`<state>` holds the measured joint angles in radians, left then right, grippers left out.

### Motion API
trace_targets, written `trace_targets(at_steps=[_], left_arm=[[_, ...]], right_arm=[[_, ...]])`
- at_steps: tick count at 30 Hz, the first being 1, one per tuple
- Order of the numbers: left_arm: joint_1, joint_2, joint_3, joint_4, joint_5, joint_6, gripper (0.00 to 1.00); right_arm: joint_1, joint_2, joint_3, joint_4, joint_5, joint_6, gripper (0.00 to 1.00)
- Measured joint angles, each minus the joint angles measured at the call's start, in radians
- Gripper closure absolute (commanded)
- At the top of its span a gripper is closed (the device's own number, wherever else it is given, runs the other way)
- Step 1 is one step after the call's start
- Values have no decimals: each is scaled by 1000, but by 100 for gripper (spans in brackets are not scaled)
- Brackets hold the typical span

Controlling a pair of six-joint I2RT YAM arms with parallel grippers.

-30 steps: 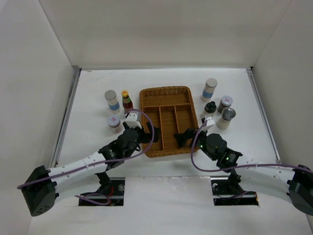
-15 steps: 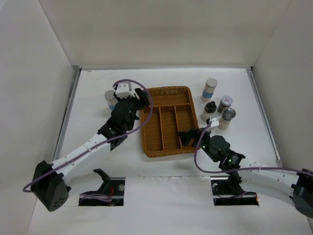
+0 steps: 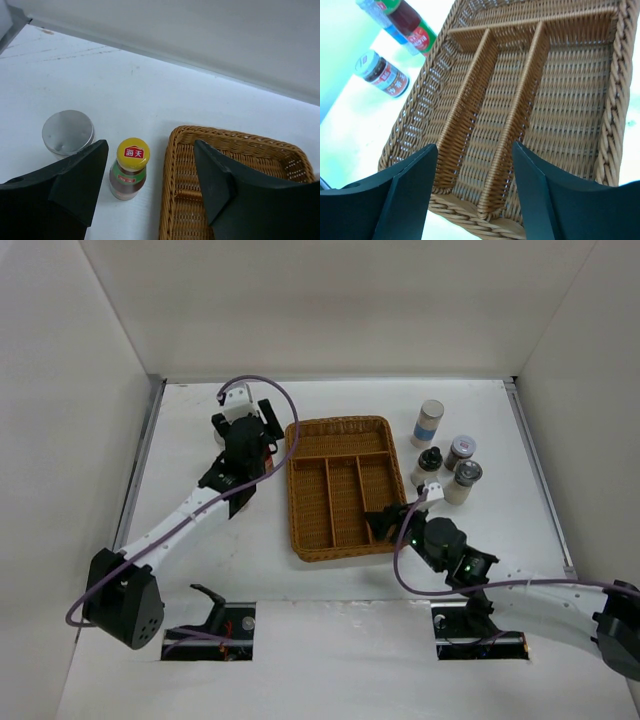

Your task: Organize the condiment bottles

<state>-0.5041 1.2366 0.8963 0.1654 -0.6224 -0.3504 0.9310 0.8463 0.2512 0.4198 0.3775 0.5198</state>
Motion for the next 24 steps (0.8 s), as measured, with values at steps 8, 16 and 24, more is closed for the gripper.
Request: trace_targets(at_steps=[8,16,24], left_arm=[[40,138,34,-40,36,-3,35],[53,197,51,-46,34,-4,42],[63,208,51,-39,-7,-3,84]], right_arm=[[3,33,0,0,0,0,32],[7,33,0,0,0,0,32],[7,34,0,0,1,0,32]])
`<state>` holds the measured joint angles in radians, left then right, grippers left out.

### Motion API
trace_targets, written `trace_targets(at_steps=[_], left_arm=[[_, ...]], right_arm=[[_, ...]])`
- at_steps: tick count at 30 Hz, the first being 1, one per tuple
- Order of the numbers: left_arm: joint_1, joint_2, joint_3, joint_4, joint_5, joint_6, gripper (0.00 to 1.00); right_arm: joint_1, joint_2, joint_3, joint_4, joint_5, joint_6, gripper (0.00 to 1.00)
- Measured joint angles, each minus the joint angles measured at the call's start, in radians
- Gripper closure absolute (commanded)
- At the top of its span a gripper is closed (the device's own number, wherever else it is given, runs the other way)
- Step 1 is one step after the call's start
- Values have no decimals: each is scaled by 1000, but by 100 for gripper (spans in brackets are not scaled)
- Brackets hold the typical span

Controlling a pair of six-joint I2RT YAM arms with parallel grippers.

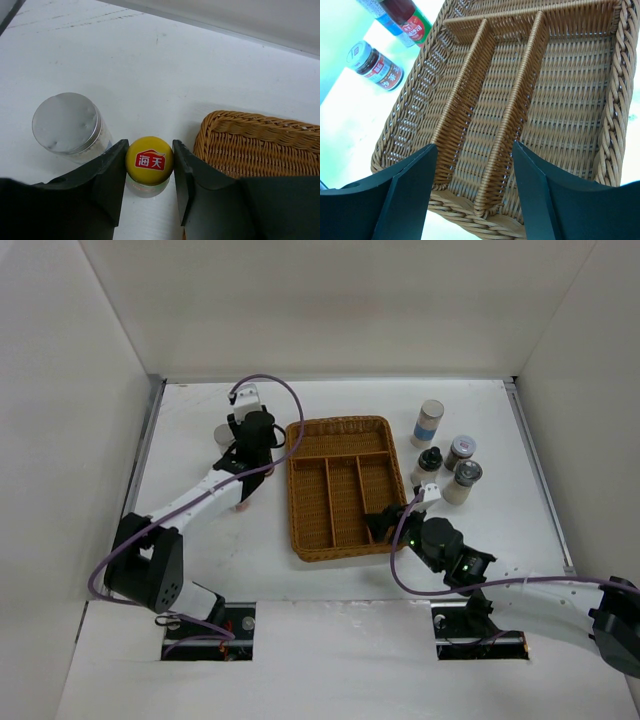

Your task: Organize the condiment bottles

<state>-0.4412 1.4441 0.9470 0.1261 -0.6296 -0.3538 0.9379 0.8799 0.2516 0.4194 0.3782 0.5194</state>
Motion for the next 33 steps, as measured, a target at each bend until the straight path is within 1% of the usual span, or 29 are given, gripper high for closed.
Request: trace_targets(at_steps=[3,10,14,18,21,26,30,33], left_arm=[[-6,-1,-1,0,-16,3,87],[-62,-61,3,-35,-46,47,87],[-126,-75,75,-40,-56,92,86],[-180,-65,143,-1,-55,123,86],[-194,-22,196,36,-51,132,86],[-194,103,253,85,-38,144,86],[-193,204,265,103,-6,143,85],[-194,251,265,103,13,143,84]], right_arm=[[0,-1,0,0,0,0,32],[0,-3,0,0,0,0,32],[0,-2,0,0,1,0,32],[0,-3,0,0,1,0,32],[-2,-3,0,0,2,0,32],[-2,-2,0,0,6,0,31],[-2,-2,0,0,7,0,31],[-6,-2,0,0,7,0,31]])
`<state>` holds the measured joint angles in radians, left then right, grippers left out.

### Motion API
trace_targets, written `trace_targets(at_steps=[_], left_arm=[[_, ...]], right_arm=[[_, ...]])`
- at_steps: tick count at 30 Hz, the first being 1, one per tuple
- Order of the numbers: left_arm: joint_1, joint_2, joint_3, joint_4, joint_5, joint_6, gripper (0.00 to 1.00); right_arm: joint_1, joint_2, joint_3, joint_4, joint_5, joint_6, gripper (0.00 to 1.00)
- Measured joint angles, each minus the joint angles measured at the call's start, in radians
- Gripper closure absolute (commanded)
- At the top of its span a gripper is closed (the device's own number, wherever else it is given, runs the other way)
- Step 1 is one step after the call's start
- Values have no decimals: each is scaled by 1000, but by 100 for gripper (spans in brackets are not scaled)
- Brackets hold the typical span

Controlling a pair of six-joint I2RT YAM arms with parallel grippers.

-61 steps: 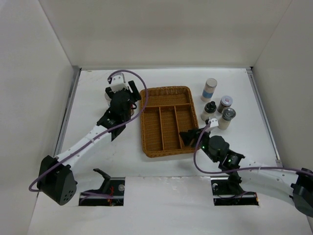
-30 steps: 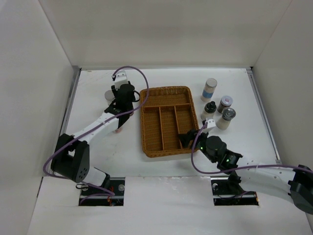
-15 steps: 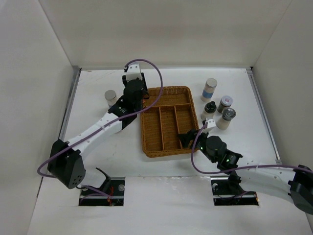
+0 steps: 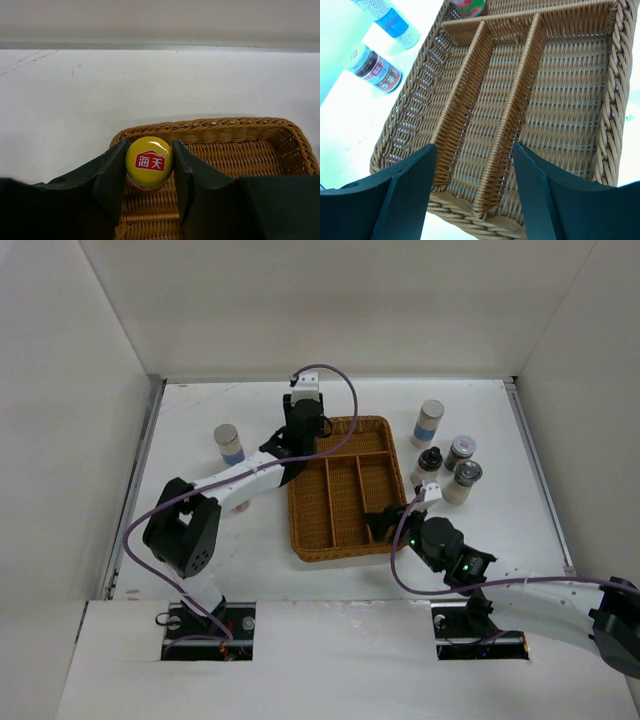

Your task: Organize the condiment bottles

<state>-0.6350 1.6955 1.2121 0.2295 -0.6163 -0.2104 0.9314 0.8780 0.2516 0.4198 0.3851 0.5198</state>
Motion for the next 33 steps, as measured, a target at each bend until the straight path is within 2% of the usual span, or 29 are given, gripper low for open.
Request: trace_targets(at_steps=[3,5,9,13,16,19,21,22,25,29,30,31,33], left_arm=[[0,16,-5,7,8,-4,79],[3,16,-24,36,5,-8,74],[9,6,-92,143,-18,-15,53],[12,-3,-150,203,-36,-21,36],[11,-5,-175,214,-43,-22,21],[4,-23,-194,216,-48,-24,10],[-6,-56,-214,217,-49,-25,7],[-12,-81,-226,216,-51,-24,6],[-27,-161,-245,223,-56,-24,3],[-43,-282,-273,252,-62,-25,0],[-50,-315,-287,261,-64,-25,0],[-55,-349,-303,267,-71,-25,2],[-76,-411,-336,282,-79,-26,11]], right_arm=[[-2,0,0,0,0,0,29],[-4,0,0,0,0,0,23],[-8,0,0,0,0,2,14],[-24,-14,0,0,0,1,14],[-38,-59,6,-28,4,0,22],[-60,-114,61,-113,16,-15,53],[-106,-130,126,-168,29,-33,62],[-135,-132,161,-193,36,-41,64],[-235,-124,275,-268,56,-61,57],[-342,-103,370,-342,99,-100,27],[-360,-104,380,-359,115,-113,22],[-379,-105,386,-373,128,-126,18],[-418,-95,401,-403,138,-152,14]])
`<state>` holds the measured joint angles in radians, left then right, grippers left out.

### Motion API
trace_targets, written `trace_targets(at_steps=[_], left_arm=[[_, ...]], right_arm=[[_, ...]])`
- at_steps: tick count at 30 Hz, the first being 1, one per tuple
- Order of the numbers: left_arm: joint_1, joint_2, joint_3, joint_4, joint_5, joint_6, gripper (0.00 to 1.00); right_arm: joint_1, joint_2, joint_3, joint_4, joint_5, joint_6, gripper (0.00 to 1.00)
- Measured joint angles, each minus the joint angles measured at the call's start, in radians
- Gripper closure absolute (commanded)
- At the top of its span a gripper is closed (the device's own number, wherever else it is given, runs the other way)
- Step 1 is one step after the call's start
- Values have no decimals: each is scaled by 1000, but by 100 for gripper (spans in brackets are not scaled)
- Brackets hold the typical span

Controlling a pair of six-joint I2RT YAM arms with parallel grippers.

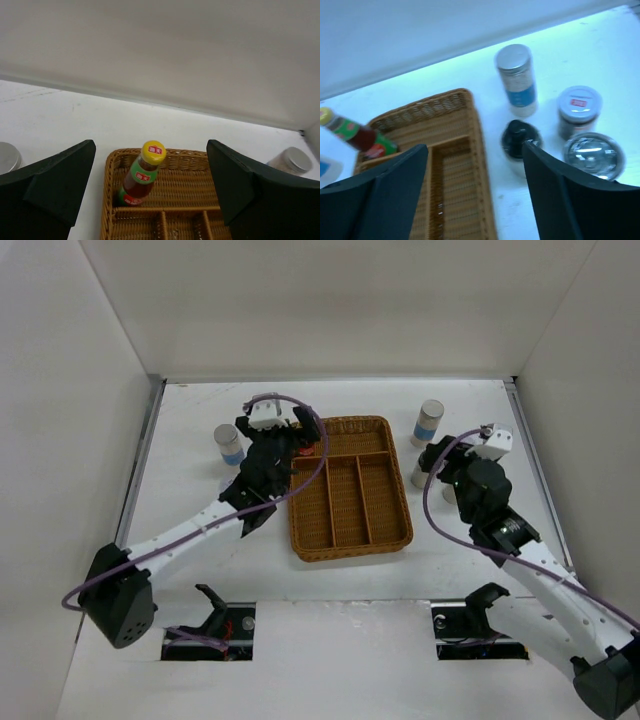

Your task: Organize the condiment bottles

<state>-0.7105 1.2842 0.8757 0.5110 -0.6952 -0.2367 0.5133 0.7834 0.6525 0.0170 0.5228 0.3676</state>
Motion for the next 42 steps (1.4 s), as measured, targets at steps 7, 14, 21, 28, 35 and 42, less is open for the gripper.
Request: trace_targets(at_steps=[7,14,21,28,35,42], left_arm=[[-176,-154,-200,79,39,-45,39],[-296,-182,-506,209,134,-166,28],[-289,-80,-598,467,192,-237,22],[-290,65,-633,639,224,-251,20],[-285,104,-640,718,225,-251,20],[-270,139,-641,741,225,-252,21]], right_arm=[[-56,201,87,-43,-44,-37,9],[-132,395,148,-72,-88,-36,5],[-194,561,335,-66,-104,-57,0],[-274,824,542,-48,-142,-88,0],[-315,1017,678,-63,-159,-122,27],[-308,1030,680,-23,-163,-159,51]])
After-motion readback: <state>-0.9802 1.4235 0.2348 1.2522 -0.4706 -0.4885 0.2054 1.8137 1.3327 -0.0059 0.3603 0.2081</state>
